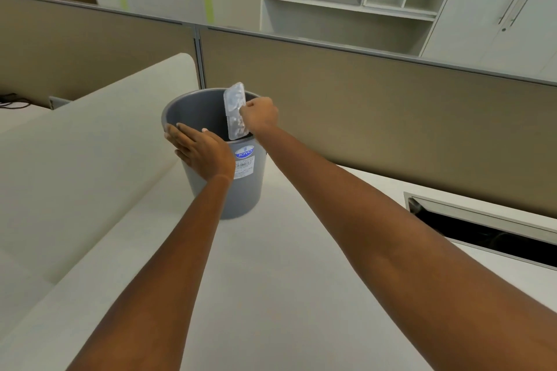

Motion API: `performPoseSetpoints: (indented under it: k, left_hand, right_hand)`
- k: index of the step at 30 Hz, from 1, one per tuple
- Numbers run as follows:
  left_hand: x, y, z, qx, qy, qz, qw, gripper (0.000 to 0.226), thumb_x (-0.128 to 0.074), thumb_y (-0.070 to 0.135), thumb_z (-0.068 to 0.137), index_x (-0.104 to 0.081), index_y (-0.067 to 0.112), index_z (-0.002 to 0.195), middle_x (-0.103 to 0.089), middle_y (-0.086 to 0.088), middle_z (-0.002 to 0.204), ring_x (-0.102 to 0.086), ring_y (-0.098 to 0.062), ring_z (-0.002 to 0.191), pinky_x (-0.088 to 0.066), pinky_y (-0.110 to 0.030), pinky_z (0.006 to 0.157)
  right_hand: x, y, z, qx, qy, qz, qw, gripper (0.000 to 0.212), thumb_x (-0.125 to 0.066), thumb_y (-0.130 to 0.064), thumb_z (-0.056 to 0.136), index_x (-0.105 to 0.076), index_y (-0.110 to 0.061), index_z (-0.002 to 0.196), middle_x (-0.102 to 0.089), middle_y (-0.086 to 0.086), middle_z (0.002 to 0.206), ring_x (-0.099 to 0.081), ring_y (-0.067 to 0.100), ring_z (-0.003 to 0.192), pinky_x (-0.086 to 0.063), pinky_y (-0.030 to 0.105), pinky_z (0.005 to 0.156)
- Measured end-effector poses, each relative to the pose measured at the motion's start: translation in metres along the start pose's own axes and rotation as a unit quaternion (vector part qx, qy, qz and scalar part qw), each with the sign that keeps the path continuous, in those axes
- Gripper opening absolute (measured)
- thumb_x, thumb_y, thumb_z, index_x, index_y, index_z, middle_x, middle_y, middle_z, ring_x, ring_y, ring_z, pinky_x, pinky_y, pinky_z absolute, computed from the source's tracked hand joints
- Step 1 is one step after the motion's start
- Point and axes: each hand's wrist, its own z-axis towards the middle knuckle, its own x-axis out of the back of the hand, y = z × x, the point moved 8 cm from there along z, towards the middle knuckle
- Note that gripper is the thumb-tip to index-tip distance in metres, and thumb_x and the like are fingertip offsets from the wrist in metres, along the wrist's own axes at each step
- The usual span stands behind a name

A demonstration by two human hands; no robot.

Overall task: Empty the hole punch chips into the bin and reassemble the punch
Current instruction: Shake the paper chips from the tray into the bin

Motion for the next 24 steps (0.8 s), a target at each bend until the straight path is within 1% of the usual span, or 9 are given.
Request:
performPoseSetpoints:
  k: [1, 3, 5, 8, 11, 13, 16, 18, 24]
  left_hand:
    - [0.000, -0.001, 0.000, 0.000, 0.002, 0.001, 1.000, 0.052, -0.022, 0.016, 0.100, -0.007, -0.006, 0.145, -0.002, -0.019, 0.158, 0.000, -0.032, 0.146, -0.008, -0.040, 0.119]
    - [-0.001, -0.002, 0.001, -0.001, 0.005, 0.005, 1.000, 0.052, -0.021, 0.015, 0.100, -0.005, -0.005, 0.145, -0.002, -0.019, 0.158, 0.000, -0.031, 0.146, -0.007, -0.039, 0.119]
    - [-0.002, -0.004, 0.001, -0.005, 0.007, 0.010, 1.000, 0.052, -0.021, 0.014, 0.100, -0.004, -0.005, 0.146, -0.002, -0.018, 0.158, 0.000, -0.031, 0.146, -0.008, -0.038, 0.119]
    - [-0.003, -0.005, 0.000, -0.007, 0.016, 0.019, 1.000, 0.052, -0.022, 0.015, 0.100, -0.005, -0.003, 0.146, -0.003, -0.018, 0.158, -0.002, -0.031, 0.146, -0.010, -0.037, 0.120]
    - [-0.003, -0.005, 0.000, -0.010, 0.024, 0.025, 0.999, 0.052, -0.023, 0.016, 0.100, -0.006, -0.002, 0.146, -0.005, -0.017, 0.158, -0.003, -0.031, 0.146, -0.011, -0.036, 0.120]
    - [-0.003, -0.005, 0.000, -0.011, 0.028, 0.025, 0.999, 0.051, -0.022, 0.015, 0.100, -0.007, -0.002, 0.146, -0.005, -0.017, 0.158, -0.003, -0.031, 0.146, -0.011, -0.035, 0.120]
    - [-0.002, -0.005, 0.000, -0.011, 0.032, 0.024, 0.999, 0.051, -0.022, 0.014, 0.100, -0.008, -0.002, 0.146, -0.005, -0.017, 0.158, -0.004, -0.031, 0.146, -0.011, -0.036, 0.120]
    - [-0.002, -0.004, 0.000, -0.014, 0.034, 0.023, 0.999, 0.050, -0.022, 0.013, 0.100, -0.008, -0.002, 0.146, -0.005, -0.018, 0.158, -0.003, -0.031, 0.146, -0.012, -0.037, 0.120]
    - [-0.002, -0.005, -0.001, -0.018, 0.038, 0.020, 0.999, 0.050, -0.022, 0.013, 0.100, -0.010, -0.002, 0.146, -0.006, -0.017, 0.158, -0.004, -0.031, 0.146, -0.013, -0.037, 0.120]
  right_hand:
    - [-0.006, -0.005, 0.001, 0.039, -0.012, -0.063, 0.997, 0.017, -0.050, -0.005, 0.089, -0.062, -0.002, 0.078, -0.062, 0.015, 0.072, -0.051, 0.024, 0.078, -0.042, -0.001, 0.056]
    - [-0.018, -0.009, -0.002, 0.090, -0.044, -0.152, 0.983, 0.021, -0.049, -0.005, 0.089, -0.069, 0.002, 0.094, -0.070, 0.020, 0.096, -0.061, 0.028, 0.089, -0.051, 0.020, 0.081]
    - [-0.025, -0.010, -0.008, 0.124, -0.072, -0.218, 0.965, 0.024, -0.053, -0.005, 0.088, -0.068, 0.000, 0.105, -0.069, 0.018, 0.109, -0.063, 0.029, 0.101, -0.050, 0.033, 0.092]
    - [-0.032, -0.008, -0.010, 0.159, -0.128, -0.287, 0.936, 0.025, -0.055, -0.006, 0.088, -0.067, -0.003, 0.110, -0.068, 0.017, 0.113, -0.062, 0.028, 0.104, -0.049, 0.035, 0.097]
    - [-0.029, -0.008, -0.010, 0.174, -0.147, -0.326, 0.917, 0.025, -0.056, -0.009, 0.088, -0.066, -0.005, 0.111, -0.067, 0.015, 0.115, -0.062, 0.027, 0.104, -0.049, 0.034, 0.097]
    - [-0.024, -0.012, -0.013, 0.208, -0.134, -0.357, 0.901, 0.024, -0.056, -0.010, 0.088, -0.068, -0.007, 0.109, -0.068, 0.013, 0.114, -0.062, 0.026, 0.103, -0.049, 0.033, 0.094]
    - [-0.019, -0.024, -0.022, 0.308, -0.080, -0.425, 0.847, 0.024, -0.053, -0.008, 0.087, -0.068, -0.008, 0.105, -0.068, 0.011, 0.112, -0.058, 0.026, 0.106, -0.047, 0.033, 0.089]
    - [-0.020, -0.027, -0.029, 0.360, -0.079, -0.447, 0.815, 0.024, -0.051, -0.007, 0.088, -0.066, -0.006, 0.107, -0.065, 0.012, 0.115, -0.053, 0.026, 0.109, -0.046, 0.032, 0.087]
    - [-0.020, -0.033, -0.040, 0.443, -0.056, -0.473, 0.760, 0.028, -0.046, -0.011, 0.093, -0.061, -0.008, 0.116, -0.062, 0.009, 0.121, -0.050, 0.023, 0.112, -0.044, 0.029, 0.091]
